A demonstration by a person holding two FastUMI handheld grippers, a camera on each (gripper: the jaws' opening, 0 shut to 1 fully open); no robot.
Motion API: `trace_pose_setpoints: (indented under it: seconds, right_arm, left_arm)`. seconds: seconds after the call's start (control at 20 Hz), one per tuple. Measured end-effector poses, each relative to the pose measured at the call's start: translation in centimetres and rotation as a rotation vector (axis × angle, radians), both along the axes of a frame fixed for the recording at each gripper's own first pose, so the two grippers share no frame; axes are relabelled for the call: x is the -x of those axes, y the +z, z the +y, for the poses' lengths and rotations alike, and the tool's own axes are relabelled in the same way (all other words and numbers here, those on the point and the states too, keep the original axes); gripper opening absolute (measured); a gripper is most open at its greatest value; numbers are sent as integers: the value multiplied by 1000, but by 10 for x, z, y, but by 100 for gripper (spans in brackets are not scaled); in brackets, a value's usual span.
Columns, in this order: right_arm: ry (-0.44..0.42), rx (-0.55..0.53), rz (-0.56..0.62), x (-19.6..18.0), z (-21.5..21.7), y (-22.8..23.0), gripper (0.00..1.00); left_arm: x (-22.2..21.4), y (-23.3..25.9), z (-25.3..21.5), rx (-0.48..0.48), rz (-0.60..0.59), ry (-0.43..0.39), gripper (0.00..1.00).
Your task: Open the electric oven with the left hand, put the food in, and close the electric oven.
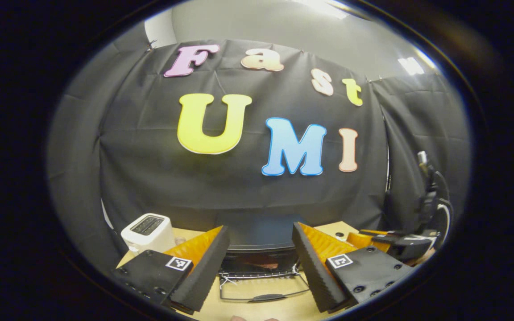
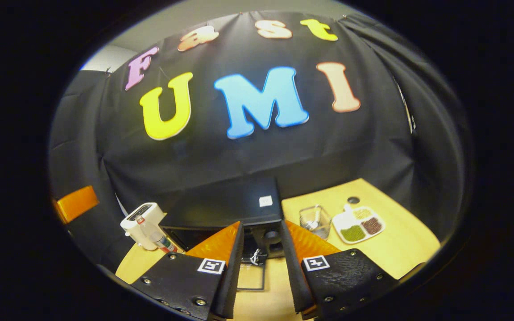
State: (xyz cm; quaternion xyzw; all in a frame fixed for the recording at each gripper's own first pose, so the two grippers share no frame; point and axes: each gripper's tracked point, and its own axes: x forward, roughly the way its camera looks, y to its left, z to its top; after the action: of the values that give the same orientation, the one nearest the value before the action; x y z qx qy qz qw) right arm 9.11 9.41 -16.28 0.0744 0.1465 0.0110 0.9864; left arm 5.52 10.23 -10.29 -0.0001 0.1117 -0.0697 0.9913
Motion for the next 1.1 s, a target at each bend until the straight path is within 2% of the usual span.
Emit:
trace_pose_setpoints:
  seconds: [0.2,0.25,0.3,0.35,0.5,0.55,0.7,0.85,1.1]
  right_arm:
    - [-33,71,-135,27,-22,58,49]
    - [-24,75,-154,34,-25,67,50]
    - [-20,76,-169,38,-26,77,60]
    - [-16,69,-179,44,-29,88,53]
    - [1,71,-233,49,-37,109,63]
    - [4,69,-243,49,-40,113,73]
    - [13,60,-247,49,-46,114,73]
    - [18,58,-244,46,-51,110,73]
    - [26,49,-226,45,-55,107,73]
  left_arm:
    - [11,19,-33,32,-54,-4,98]
    - [13,23,-44,34,-64,-13,95]
    - [15,26,-53,28,-73,-19,99]
    - [16,29,-59,23,-82,-22,99]
    - [20,33,-74,22,-94,-27,99]
    - [21,31,-77,20,-93,-27,99]
    - [20,23,-83,7,-80,-12,97]
    - [19,-10,-81,-10,7,13,95]
    - [23,-100,-68,-27,269,40,99]
